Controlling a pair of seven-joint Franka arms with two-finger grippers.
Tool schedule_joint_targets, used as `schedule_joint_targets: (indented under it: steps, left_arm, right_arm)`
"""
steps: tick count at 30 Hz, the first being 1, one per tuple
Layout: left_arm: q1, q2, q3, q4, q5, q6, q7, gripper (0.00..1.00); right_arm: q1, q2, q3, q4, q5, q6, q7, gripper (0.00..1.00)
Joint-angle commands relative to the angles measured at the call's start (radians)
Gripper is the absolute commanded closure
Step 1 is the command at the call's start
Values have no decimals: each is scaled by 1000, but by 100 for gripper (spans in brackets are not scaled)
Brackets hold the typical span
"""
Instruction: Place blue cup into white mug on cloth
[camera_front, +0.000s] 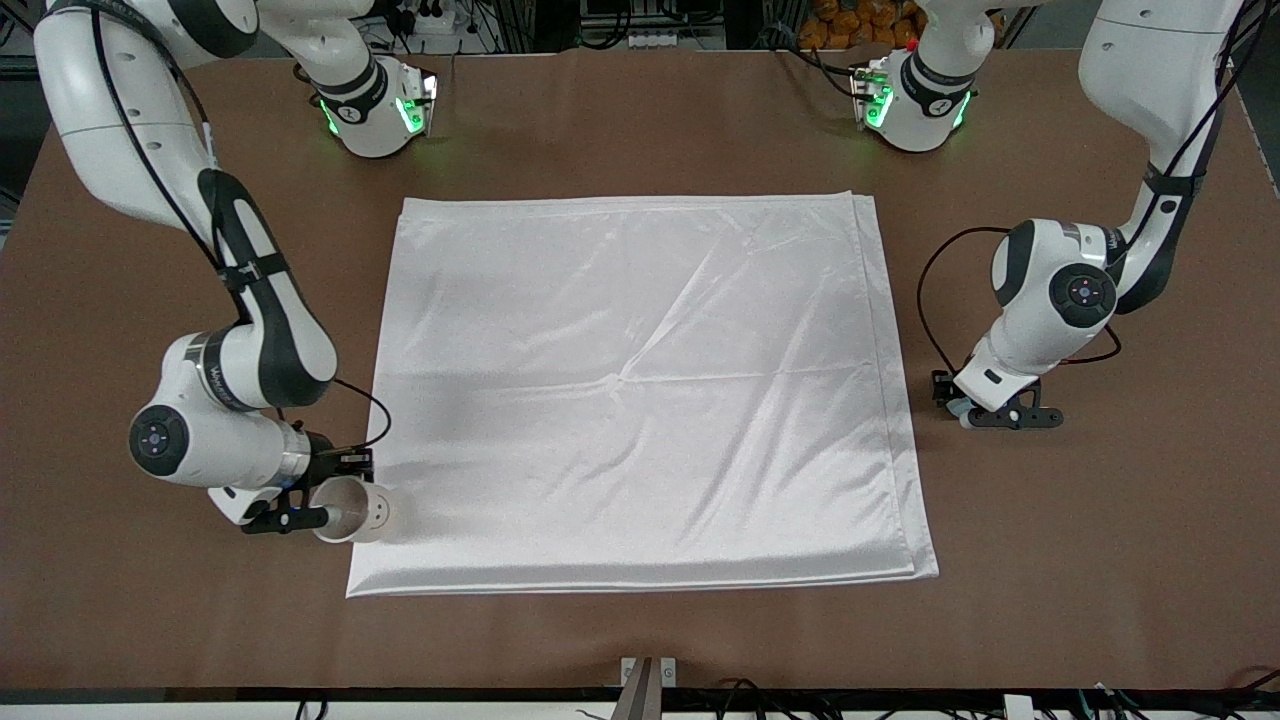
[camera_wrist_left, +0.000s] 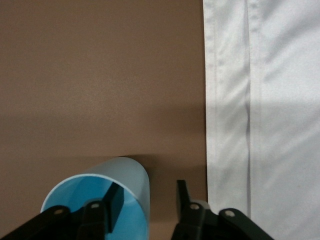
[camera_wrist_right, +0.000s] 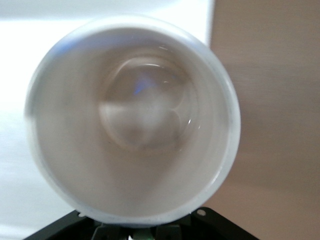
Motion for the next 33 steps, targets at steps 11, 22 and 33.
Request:
schedule_joint_targets:
  steps: [11, 22, 33]
  left_arm:
    - [9, -2, -6, -5, 29, 18, 5, 100]
    - [8, -48, -6, 3, 29, 9, 34, 100]
    - [8, -131, -14, 8, 29, 9, 73, 100]
  right_arm:
    - [279, -20, 37, 21, -22, -10, 422, 100]
    - [444, -16, 32, 44, -64, -13, 677, 100]
    - [526, 12, 29, 35, -130, 3, 825, 100]
